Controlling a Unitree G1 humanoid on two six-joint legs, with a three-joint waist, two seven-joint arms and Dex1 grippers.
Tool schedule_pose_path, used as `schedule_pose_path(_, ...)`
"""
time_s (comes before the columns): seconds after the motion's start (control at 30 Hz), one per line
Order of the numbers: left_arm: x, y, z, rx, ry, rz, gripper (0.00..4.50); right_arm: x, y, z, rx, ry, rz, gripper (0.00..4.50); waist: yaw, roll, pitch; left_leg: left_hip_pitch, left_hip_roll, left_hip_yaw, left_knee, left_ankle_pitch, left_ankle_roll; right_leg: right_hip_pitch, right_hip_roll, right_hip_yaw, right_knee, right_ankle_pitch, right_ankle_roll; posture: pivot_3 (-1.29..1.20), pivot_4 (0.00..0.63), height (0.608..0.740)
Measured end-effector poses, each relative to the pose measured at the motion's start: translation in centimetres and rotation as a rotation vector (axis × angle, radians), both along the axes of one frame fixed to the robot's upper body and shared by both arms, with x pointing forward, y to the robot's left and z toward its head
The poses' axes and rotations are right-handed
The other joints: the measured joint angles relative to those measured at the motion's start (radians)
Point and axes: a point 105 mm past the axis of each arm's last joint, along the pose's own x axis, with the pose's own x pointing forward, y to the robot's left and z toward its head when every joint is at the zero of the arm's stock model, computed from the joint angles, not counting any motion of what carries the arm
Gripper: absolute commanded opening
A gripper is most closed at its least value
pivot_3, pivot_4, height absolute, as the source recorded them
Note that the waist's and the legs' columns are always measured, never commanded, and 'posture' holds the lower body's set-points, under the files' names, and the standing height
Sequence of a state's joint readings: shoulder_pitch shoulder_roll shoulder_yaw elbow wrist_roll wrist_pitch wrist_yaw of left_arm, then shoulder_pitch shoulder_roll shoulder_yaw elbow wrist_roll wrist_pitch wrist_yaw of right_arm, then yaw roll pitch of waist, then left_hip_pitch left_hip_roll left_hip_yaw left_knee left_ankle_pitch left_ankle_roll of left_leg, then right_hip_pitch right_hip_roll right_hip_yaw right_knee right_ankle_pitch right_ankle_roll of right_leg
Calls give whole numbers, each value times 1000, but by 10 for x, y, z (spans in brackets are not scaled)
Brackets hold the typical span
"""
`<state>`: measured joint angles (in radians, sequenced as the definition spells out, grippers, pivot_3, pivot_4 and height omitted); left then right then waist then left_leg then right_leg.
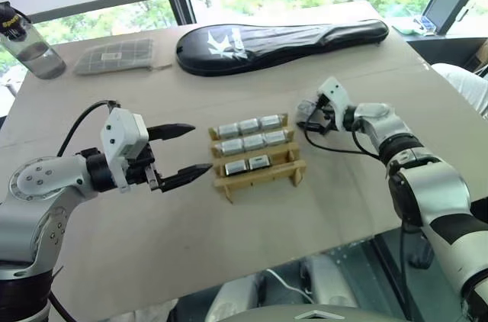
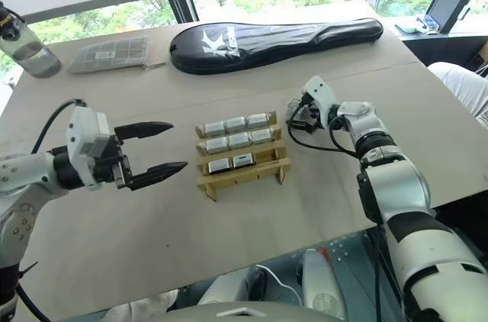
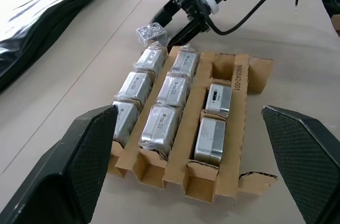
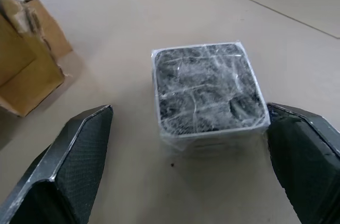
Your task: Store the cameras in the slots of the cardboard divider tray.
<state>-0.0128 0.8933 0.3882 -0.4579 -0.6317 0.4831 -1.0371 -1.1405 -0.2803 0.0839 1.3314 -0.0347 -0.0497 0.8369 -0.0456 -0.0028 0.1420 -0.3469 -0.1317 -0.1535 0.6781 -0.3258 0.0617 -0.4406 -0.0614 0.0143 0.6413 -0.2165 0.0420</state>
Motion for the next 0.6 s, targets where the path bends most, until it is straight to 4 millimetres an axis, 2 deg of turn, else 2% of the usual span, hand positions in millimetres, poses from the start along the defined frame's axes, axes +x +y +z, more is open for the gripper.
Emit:
schedule_pose_path(0.03,0,0,0,0,1,3,4484,1,1,0,6,-2,-6,4500,-1,0,0,0,0,0,0,0,0,0,0,0,0,0,0,0,150,740)
schedule_pose_path(0.13,-1,2,-3,0,14,16,4500,1,2,0,21,-4,-20,3718,-3,0,0,0,0,1,0,0,0,0,0,1,0,0,0,0,150,740)
schedule_pose_path(0.23,-2,4,-4,0,18,27,4500,2,3,1,32,-9,-28,2224,-3,0,0,0,0,0,0,0,0,0,0,1,0,0,0,0,150,740)
schedule_pose_path(0.27,-3,4,-4,1,19,29,4500,3,3,2,42,-10,-33,1926,-3,0,0,0,0,0,0,0,0,0,0,1,0,0,0,0,150,740)
schedule_pose_path(0.43,-3,5,-3,1,15,32,4500,3,1,5,64,-19,-38,1938,-2,0,0,0,0,0,0,0,0,0,0,1,0,0,0,0,150,740)
schedule_pose_path(0.6,0,1,0,-3,0,18,4500,5,-9,20,52,-101,-9,1938,0,1,1,0,0,1,0,0,0,0,0,1,0,0,0,0,150,740)
